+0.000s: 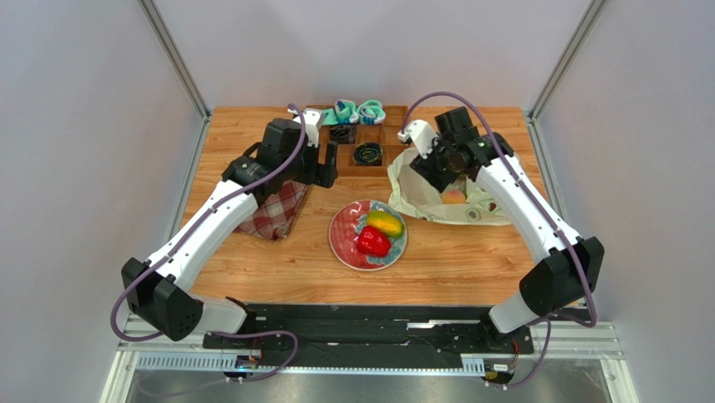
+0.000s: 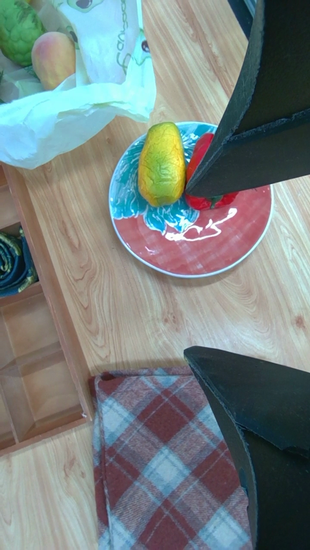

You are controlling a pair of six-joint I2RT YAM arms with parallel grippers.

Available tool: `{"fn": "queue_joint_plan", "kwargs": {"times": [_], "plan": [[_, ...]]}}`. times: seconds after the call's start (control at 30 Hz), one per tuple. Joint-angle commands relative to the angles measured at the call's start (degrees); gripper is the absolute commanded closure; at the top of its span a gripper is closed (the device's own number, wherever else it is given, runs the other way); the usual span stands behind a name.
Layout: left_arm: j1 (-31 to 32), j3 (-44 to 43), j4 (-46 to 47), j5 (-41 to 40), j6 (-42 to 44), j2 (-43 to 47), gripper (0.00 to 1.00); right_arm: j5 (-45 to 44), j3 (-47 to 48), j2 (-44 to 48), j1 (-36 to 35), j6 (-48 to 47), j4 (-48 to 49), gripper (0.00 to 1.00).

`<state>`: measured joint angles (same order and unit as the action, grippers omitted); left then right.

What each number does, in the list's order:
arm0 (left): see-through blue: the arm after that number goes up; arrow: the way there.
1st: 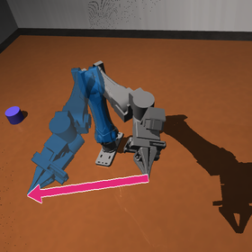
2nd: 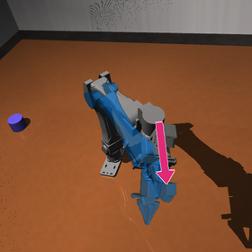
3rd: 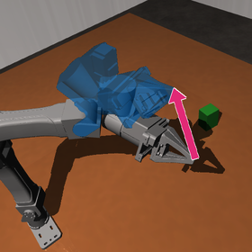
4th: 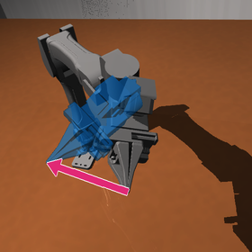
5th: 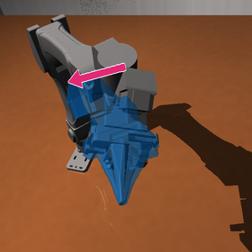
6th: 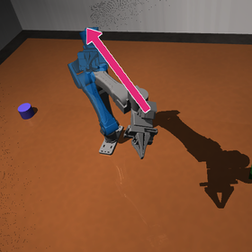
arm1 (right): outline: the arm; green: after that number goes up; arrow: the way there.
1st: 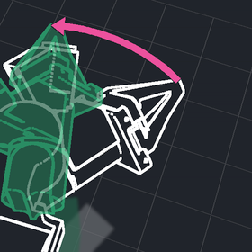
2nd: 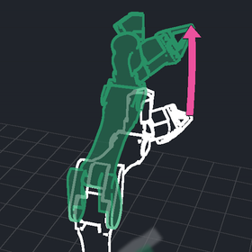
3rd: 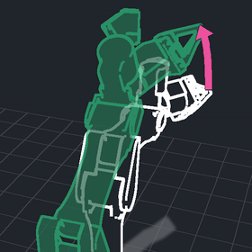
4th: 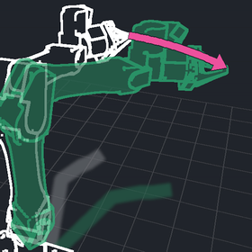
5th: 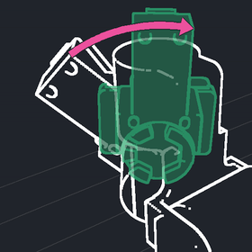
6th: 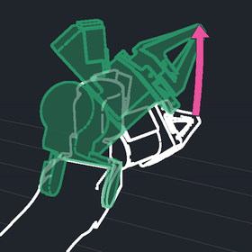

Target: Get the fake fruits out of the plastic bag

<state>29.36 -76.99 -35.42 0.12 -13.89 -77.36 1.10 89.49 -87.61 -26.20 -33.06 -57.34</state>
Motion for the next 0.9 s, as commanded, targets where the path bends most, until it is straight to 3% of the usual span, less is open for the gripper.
{"fn": "queue_joint_plan", "kwargs": {"times": [0.0, 0.17, 0.33, 0.73, 0.83, 0.87], "plan": [[-0.4, -2.2, 0.7, 0.0, -0.8, -0.3, 0.06, -1.0, -3.8, -2.0, 7.3, -4.2, -2.9, 0.45], [-0.4, -1.7, 1.1, 0.0, -0.7, -0.6, 0.06, -7.4, -5.4, -7.2, 11.9, -7.5, 0.7, 0.51], [-0.3, -1.6, 1.1, 0.2, -0.3, -0.8, 0.06, -13.1, -1.8, -15.4, 15.4, -6.1, 2.4, 0.49], [-0.4, -0.1, 1.6, 0.1, 0.6, -0.4, 0.06, -18.0, 1.2, -26.8, 20.6, -6.7, 3.6, 0.29], [-0.4, -0.1, 1.7, 0.3, 0.5, -0.8, 0.06, -18.2, 0.6, -27.6, 20.6, -6.3, 3.6, 0.29], [-0.4, -0.2, 1.8, 0.4, 0.4, -0.9, 0.06, -18.3, 0.6, -27.5, 20.7, -6.1, 3.6, 0.33]]}}
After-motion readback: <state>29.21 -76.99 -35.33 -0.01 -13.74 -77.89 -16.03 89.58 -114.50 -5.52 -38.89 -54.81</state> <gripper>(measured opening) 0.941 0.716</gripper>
